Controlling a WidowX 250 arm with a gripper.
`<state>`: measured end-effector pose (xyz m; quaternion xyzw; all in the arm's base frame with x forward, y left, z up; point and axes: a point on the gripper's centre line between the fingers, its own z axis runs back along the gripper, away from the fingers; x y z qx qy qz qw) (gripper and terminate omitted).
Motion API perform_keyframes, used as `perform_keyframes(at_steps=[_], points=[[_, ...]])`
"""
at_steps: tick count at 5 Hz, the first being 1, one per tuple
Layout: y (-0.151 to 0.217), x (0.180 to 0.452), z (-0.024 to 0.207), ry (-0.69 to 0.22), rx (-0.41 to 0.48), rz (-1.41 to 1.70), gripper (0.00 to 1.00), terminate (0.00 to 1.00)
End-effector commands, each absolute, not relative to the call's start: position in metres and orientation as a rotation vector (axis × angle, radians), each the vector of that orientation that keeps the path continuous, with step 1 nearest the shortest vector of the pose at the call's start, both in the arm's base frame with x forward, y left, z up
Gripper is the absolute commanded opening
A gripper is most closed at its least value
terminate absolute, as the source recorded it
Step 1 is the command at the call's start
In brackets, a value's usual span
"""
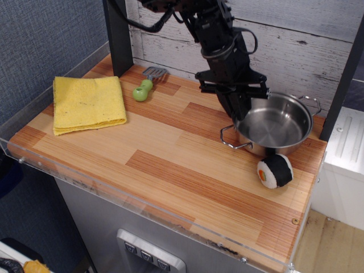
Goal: PICK UP THE VESSEL AND PUT ANOTHER SIDE OF THE TABLE
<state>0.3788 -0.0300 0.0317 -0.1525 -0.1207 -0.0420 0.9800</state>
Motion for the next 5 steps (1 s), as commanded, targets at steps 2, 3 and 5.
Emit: perform_keyframes(at_steps=[2, 3, 5], points=[[-0.0301, 0.3860, 0.0405, -0.247, -0.284, -0.046, 1.00, 0.00], [-0.0280, 0.3854, 0.0417, -0.250, -0.281, -0.011, 1.00, 0.00], [-0.0264, 0.3853, 0.0454, -0.249, -0.275, -0.004, 1.00, 0.00]])
